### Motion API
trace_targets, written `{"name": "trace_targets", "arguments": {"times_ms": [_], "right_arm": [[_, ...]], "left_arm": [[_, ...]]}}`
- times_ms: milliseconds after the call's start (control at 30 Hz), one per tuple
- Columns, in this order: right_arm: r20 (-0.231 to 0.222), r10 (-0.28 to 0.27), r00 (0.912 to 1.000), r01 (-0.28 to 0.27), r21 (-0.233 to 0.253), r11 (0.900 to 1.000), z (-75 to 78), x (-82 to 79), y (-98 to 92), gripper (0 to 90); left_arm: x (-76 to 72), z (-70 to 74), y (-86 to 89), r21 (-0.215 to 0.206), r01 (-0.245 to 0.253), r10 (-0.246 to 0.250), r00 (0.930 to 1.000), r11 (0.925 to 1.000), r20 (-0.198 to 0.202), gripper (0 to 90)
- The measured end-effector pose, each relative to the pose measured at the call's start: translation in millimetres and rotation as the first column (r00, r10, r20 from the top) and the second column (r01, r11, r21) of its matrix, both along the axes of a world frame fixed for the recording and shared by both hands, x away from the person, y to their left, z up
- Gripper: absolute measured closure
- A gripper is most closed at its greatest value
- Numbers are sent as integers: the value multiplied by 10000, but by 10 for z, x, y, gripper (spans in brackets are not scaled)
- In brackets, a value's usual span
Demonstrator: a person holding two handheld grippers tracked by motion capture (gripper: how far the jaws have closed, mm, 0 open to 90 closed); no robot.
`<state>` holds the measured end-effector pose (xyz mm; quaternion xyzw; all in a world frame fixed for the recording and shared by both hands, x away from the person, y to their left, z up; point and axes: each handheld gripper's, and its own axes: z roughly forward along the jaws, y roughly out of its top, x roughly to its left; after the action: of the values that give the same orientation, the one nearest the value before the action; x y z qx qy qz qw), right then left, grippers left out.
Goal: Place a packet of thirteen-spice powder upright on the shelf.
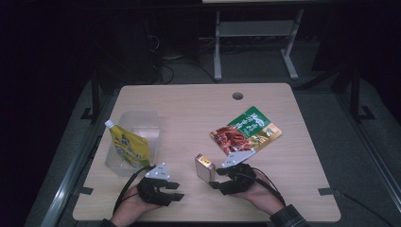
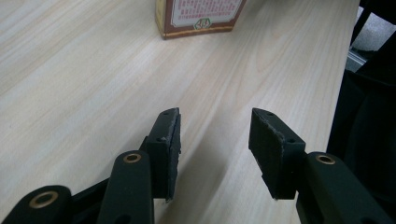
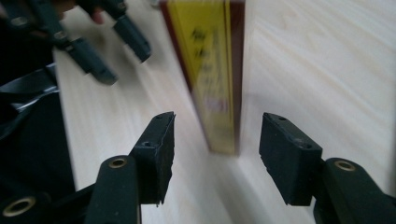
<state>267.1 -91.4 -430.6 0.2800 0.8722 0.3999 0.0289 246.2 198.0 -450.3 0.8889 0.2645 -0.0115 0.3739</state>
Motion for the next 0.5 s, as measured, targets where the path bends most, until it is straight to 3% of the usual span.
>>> {"name": "trace_targets", "arguments": {"times_ms": [233, 500], "right_arm": [[217, -89, 9997, 90, -66, 9999, -27, 84, 168, 493], [678, -222, 9975, 233, -146, 9996, -12, 130, 235, 616]], "left_arm": [[-18, 7, -24, 41, 82, -82, 9999, 10000, 136, 527], [-6, 7, -5, 54, 116, -118, 9997, 9999, 235, 527]]}}
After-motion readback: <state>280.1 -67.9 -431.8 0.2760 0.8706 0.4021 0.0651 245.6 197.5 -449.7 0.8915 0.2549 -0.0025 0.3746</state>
